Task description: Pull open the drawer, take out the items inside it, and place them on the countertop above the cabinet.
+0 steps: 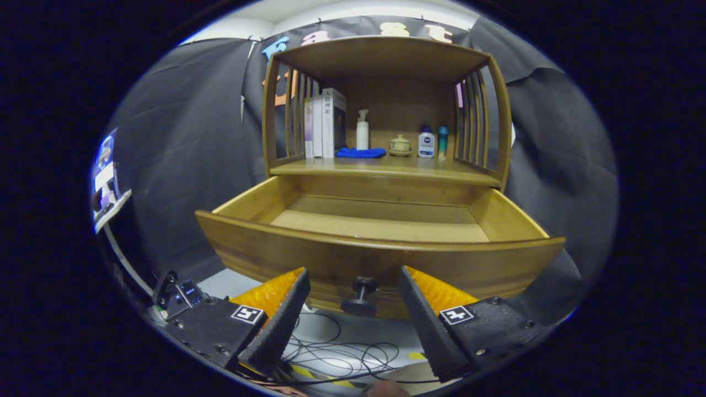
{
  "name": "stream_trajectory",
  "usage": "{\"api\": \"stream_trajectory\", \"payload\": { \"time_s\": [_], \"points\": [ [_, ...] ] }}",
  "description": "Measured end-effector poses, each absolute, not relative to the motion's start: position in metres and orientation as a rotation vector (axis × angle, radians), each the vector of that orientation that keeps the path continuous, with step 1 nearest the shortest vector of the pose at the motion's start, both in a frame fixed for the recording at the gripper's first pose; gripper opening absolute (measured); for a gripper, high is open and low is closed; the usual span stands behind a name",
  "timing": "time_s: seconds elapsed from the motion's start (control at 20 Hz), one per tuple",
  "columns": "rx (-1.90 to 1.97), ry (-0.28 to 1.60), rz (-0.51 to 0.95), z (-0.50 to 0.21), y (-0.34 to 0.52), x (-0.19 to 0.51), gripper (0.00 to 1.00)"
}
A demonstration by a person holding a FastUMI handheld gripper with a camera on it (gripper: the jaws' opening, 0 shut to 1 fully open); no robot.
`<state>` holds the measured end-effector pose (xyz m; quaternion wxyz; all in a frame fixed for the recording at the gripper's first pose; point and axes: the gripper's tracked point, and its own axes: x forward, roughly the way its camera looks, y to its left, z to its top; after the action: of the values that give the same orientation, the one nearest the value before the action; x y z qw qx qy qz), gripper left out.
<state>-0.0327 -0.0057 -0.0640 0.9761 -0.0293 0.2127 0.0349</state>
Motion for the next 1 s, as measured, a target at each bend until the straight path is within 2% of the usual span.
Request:
{"api": "stream_trajectory", "payload": {
  "time_s": [0.35, 0.6, 0.9, 1.0],
  "points": [
    [-0.017, 0.458, 0.177, -0.025, 0.014, -0.007, 1.00],
    [-0.009, 0.510, 0.127, -0.006, 0.003, 0.038, 0.99],
    [0.036, 0.797, 0.014, -0.052, -0.021, 0.080, 0.99],
    [0.077, 0.882, 0.016, -0.067, -0.018, 0.087, 1.00]
  ]
}}
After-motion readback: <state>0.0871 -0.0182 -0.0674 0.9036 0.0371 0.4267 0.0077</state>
